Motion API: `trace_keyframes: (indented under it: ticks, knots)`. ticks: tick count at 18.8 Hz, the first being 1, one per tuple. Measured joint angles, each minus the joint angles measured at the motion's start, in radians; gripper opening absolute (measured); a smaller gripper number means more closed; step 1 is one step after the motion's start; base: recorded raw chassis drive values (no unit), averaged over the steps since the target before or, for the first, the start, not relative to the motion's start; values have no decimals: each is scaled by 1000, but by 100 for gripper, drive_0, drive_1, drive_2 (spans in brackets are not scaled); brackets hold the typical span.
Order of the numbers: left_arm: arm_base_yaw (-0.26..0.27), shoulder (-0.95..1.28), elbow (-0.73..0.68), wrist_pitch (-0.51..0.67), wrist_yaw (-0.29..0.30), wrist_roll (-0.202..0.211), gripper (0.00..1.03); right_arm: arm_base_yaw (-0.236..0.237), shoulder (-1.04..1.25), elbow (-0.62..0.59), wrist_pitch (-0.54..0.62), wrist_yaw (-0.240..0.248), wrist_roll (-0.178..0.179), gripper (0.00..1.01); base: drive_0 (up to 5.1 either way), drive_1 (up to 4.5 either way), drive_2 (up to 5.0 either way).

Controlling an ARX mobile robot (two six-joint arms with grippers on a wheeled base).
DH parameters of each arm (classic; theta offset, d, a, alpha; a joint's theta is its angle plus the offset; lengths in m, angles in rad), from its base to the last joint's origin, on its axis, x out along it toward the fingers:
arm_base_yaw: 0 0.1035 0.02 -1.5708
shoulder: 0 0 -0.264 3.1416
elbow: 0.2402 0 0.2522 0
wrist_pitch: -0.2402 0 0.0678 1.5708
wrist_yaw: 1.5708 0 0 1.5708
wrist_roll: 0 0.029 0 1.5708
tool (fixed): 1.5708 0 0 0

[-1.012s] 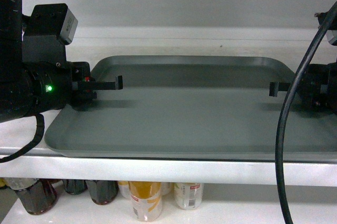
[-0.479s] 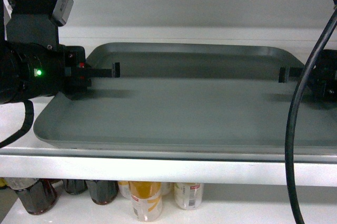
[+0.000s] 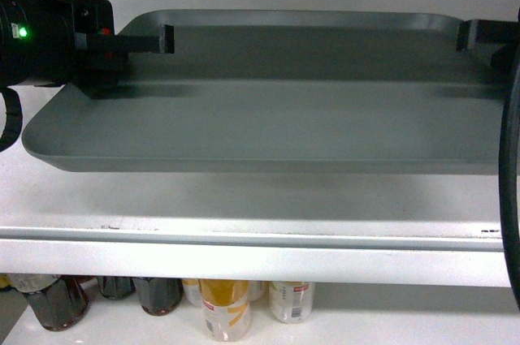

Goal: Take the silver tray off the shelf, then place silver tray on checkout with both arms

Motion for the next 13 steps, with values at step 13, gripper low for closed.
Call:
trace_keyframes:
  ticks: [13]
  knots:
    - [-1, -24, 31, -130, 21, -13, 3, -3, -25, 41, -177, -7, -5, 3, 0, 0, 0]
